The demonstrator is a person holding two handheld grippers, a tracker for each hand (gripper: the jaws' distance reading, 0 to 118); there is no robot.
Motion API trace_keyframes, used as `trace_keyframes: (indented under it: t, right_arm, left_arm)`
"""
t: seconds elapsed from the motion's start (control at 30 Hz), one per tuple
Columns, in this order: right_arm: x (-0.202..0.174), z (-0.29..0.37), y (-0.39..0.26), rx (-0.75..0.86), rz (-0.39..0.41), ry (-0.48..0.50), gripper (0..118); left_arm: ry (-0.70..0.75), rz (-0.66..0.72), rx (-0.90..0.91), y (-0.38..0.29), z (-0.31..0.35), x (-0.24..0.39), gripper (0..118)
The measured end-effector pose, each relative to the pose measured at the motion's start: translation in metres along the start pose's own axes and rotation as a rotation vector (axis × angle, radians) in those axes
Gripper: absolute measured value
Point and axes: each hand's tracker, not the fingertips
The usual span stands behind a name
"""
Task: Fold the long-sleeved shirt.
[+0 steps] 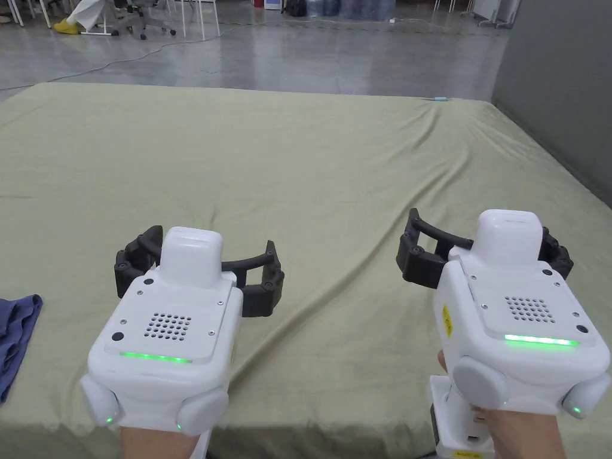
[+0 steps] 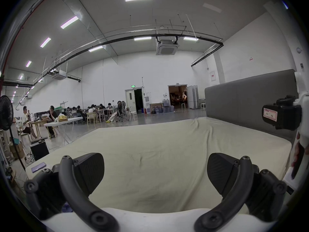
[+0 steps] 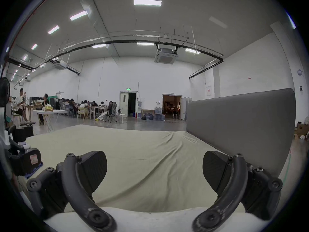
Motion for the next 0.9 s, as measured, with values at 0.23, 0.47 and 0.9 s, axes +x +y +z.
trace_keyframes:
  t: [0.23,0.47,0.9]
  right_arm:
    - [0.000,0.002,0.007,-0.049,-0.028,0.064,114]
    - [-0.003,0.009,0.018,-0.054,-0.084,0.094,114]
    - [-0.011,0.003,0.016,-0.117,-0.034,-0.034,114]
  left_arm:
    - [0.003,0.011,0.003,0.004,0.003,-0.005,118]
    - [-0.001,0.018,0.010,0.004,0.005,-0.007,118]
    - [-0.003,0.013,-0.018,0.000,0.003,-0.005,118]
